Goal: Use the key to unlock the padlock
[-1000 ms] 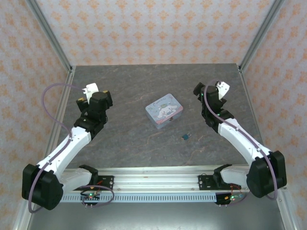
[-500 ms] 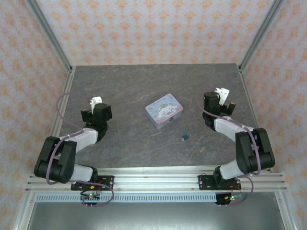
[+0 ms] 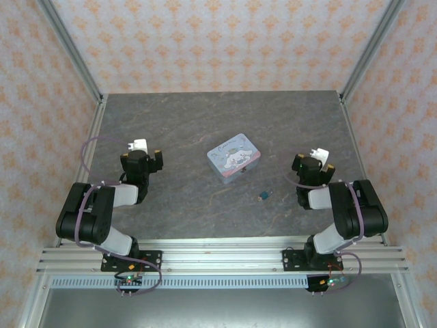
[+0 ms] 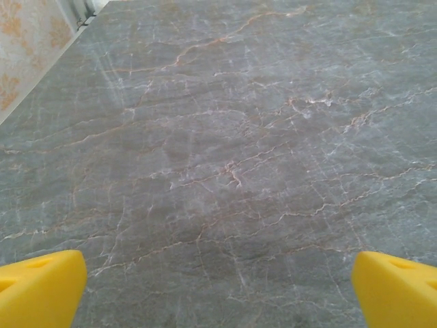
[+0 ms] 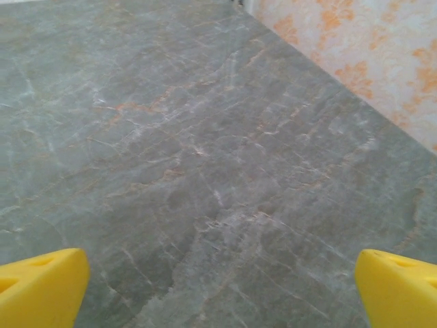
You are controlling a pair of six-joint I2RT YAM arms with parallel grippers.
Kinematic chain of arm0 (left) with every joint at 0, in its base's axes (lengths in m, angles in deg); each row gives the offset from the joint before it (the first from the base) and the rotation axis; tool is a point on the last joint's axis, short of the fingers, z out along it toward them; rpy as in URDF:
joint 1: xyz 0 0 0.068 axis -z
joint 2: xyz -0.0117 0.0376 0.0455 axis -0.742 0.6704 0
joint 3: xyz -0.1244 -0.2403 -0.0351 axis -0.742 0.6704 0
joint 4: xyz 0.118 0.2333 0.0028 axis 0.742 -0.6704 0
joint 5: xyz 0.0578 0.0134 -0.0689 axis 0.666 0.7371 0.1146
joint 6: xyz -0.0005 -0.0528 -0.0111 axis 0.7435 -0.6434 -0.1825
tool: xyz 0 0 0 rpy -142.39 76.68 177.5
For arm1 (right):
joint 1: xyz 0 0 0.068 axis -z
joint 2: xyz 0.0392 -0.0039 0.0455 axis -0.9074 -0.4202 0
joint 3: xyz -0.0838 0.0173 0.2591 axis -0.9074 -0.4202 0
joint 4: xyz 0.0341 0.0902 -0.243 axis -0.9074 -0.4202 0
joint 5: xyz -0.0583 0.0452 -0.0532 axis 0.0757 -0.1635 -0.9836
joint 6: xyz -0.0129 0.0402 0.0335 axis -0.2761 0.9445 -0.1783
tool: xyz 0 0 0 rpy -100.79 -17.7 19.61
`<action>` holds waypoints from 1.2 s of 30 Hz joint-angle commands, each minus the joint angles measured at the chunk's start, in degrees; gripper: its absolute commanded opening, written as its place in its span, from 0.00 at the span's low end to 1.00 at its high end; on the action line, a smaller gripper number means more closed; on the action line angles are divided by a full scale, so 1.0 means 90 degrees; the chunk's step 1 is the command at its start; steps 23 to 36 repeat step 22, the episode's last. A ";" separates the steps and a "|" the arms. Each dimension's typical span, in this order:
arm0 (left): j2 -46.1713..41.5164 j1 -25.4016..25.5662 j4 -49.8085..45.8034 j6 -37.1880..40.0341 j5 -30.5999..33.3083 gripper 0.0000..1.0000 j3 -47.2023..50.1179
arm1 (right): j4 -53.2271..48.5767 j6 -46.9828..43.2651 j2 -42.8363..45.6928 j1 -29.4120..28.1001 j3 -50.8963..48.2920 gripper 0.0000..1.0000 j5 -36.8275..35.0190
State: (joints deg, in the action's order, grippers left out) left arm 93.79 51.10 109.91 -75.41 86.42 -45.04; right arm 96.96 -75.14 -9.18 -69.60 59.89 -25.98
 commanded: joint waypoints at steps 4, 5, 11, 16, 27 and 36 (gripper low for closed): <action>-0.0021 -0.0073 0.0319 0.0104 -0.0222 1.00 -0.0038 | 0.0235 0.0071 0.0006 0.0182 0.0324 0.99 0.0783; -0.0023 -0.0073 0.0309 0.0104 -0.0216 1.00 -0.0038 | 0.0178 0.0070 0.0060 0.0174 0.0315 0.99 0.0692; -0.0022 -0.0073 0.0325 0.0113 -0.0217 1.00 -0.0028 | 0.0196 0.0086 0.0069 0.0152 0.0301 0.99 0.0653; -0.0021 -0.0073 0.0319 0.0112 -0.0213 1.00 -0.0037 | 0.0040 0.0064 0.0012 0.0160 0.0417 0.99 0.0761; -0.0021 -0.0073 0.0321 0.0111 -0.0212 1.00 -0.0037 | 0.0110 0.0025 0.0075 0.0168 0.0345 0.99 0.0877; -0.0021 -0.0073 0.0321 0.0111 -0.0212 1.00 -0.0037 | 0.0110 0.0025 0.0075 0.0168 0.0345 0.99 0.0877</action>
